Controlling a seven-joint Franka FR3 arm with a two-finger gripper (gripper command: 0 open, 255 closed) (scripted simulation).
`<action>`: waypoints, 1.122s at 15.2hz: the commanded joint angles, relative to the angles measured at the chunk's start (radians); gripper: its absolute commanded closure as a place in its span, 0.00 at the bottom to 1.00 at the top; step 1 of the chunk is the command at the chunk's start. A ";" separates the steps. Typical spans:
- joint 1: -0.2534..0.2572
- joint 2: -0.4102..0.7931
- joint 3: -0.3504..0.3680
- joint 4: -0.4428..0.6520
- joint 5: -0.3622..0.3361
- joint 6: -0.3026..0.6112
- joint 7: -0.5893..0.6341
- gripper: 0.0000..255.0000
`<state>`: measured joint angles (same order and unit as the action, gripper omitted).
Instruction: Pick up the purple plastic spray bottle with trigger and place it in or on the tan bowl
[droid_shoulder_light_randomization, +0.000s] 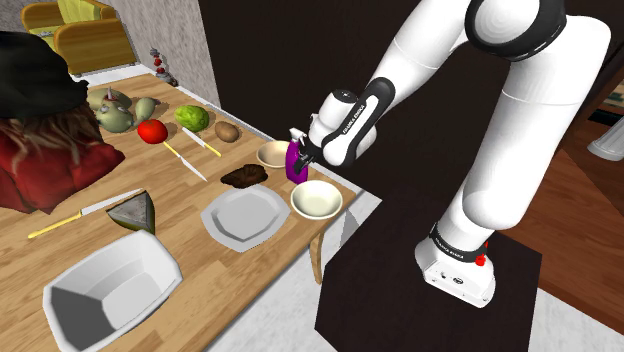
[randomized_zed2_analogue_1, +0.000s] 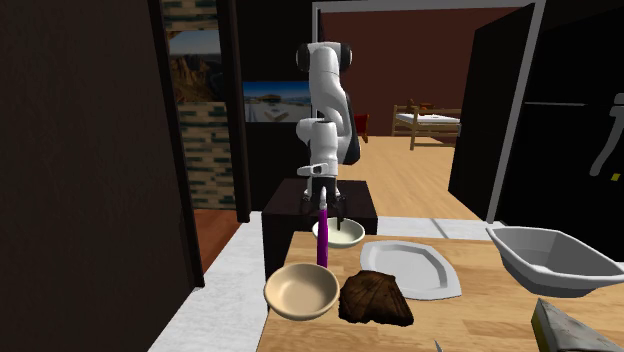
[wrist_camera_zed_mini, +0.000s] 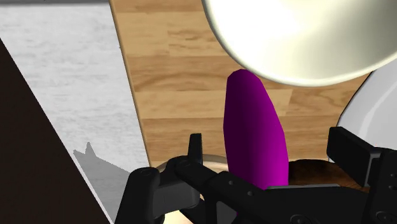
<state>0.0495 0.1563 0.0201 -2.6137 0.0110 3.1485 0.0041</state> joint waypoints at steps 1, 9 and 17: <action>0.000 0.001 0.000 0.000 0.000 0.000 0.000 0.00; 0.000 0.001 0.000 0.000 0.000 0.000 0.000 1.00; -0.002 -0.062 0.002 -0.003 0.002 -0.059 -0.001 1.00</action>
<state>0.0466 0.1091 0.0227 -2.6156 0.0139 3.1036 0.0013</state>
